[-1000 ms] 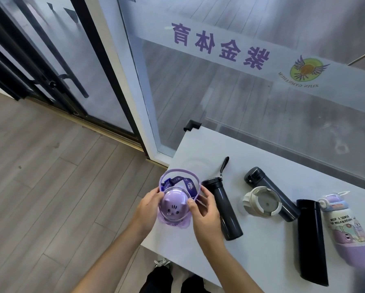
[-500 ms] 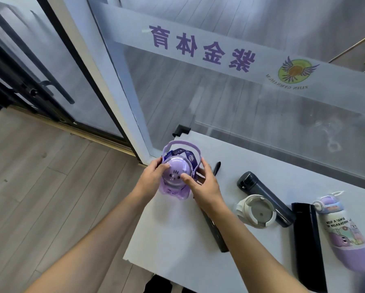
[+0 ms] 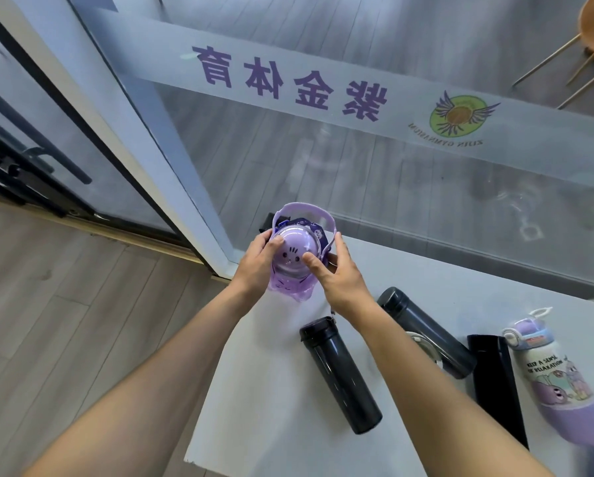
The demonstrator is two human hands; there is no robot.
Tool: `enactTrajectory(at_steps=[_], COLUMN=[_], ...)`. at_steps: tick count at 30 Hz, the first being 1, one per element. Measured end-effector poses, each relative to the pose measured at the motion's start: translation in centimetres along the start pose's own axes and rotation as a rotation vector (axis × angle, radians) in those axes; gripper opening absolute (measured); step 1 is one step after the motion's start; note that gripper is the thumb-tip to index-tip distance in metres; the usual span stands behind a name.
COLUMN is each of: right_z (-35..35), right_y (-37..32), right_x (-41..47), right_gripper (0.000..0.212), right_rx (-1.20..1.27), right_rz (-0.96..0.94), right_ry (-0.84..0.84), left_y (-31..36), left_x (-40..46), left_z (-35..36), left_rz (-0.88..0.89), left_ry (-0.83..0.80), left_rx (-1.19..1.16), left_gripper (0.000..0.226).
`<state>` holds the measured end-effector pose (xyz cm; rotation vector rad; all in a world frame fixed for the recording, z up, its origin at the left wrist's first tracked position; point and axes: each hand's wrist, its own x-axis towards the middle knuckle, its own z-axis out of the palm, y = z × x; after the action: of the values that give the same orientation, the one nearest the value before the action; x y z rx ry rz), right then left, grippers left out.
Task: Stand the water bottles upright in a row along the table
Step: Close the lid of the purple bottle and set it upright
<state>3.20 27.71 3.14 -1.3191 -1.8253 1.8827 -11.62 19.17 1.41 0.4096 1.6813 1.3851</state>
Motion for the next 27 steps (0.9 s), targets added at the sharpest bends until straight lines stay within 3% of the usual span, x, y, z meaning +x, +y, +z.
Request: enactTrajectory(at_steps=[3,10,16,23,27], right_z=[-0.5,-1.1,-1.5,-1.3,-1.2], right_y=[-0.6,-1.4,-1.6,-1.4,-1.7], right_x=[1.1,2.7,3.1,3.2,2.9], right_gripper=[0.096,0.091,0.085,0.086,0.081], right_rx=[0.003,-0.011,-0.010,-0.011,-0.019], right_rz=[-0.011,-0.036,-0.036,-0.034,-0.045], right_ry=[-0.005,-0.013,-0.032,-0.022,-0.004], left_y=[0.3,0.8,0.7,1.1,0.8], left_x=[1.5,3.0,3.3,2.8,3.3], left_z=[0.2,0.4,0.4,0.7,0.2], left_rz=[0.003,0.051,0.077,0.120,0.125], left_ry=[-0.004,0.013,0.027,0.015,0.001], left_rx=[0.009,0.092,0.160,0.186,0.248], left_gripper=[0.054,0.022,0.016,0.021,0.052])
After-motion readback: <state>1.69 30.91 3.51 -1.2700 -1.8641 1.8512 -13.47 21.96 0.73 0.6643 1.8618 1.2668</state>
